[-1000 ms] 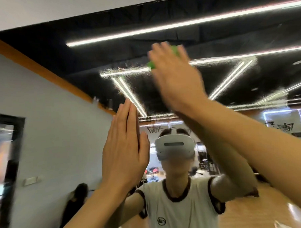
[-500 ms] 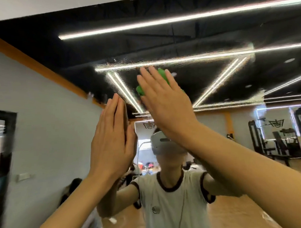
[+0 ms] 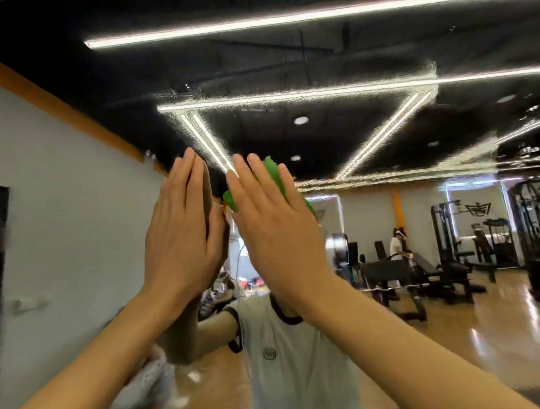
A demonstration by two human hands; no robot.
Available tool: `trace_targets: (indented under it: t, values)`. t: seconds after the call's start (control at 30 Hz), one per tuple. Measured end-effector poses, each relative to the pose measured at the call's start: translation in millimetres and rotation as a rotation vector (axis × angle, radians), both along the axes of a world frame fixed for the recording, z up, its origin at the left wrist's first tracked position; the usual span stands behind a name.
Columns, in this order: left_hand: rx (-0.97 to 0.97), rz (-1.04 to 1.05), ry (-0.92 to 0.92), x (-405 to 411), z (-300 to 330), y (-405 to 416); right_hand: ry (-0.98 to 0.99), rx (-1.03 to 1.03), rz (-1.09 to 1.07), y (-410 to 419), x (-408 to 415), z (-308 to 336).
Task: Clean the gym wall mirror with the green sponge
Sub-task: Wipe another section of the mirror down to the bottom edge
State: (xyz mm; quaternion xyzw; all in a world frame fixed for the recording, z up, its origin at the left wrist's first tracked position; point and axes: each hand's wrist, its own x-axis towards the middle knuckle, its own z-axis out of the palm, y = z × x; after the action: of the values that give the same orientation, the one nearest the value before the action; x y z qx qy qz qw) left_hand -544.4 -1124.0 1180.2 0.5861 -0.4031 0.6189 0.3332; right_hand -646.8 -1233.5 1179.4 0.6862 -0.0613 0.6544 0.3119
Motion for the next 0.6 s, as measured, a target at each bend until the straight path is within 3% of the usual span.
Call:
trace_targets:
  t: [0.1,0.23,0.3,0.37,0.47,0.53,0.6]
  values:
    - [0.009,-0.014,-0.001,-1,1,2,0.009,0.093,0.022,-44,-39,-5]
    - [0.005,-0.021,0.008,-1,0,1,-0.217,0.409,0.031,-104,-116,-20]
    - [0.01,-0.029,0.003,-1,0,1,-0.35,0.522,0.046,-96,-110,-20]
    - [0.012,-0.037,0.0,-1,0,2,-0.342,0.458,0.028,-62,-77,-20]
    - [0.013,-0.019,-0.012,-1,1,2,-0.05,0.156,0.058,-12,-14,-35]
    - [0.014,-0.01,-0.013,-1,2,2,0.07,0.047,0.014,-14,-14,-37]
    - [0.019,-0.021,-0.002,-1,3,2,0.06,0.063,0.011,-43,-43,-36]
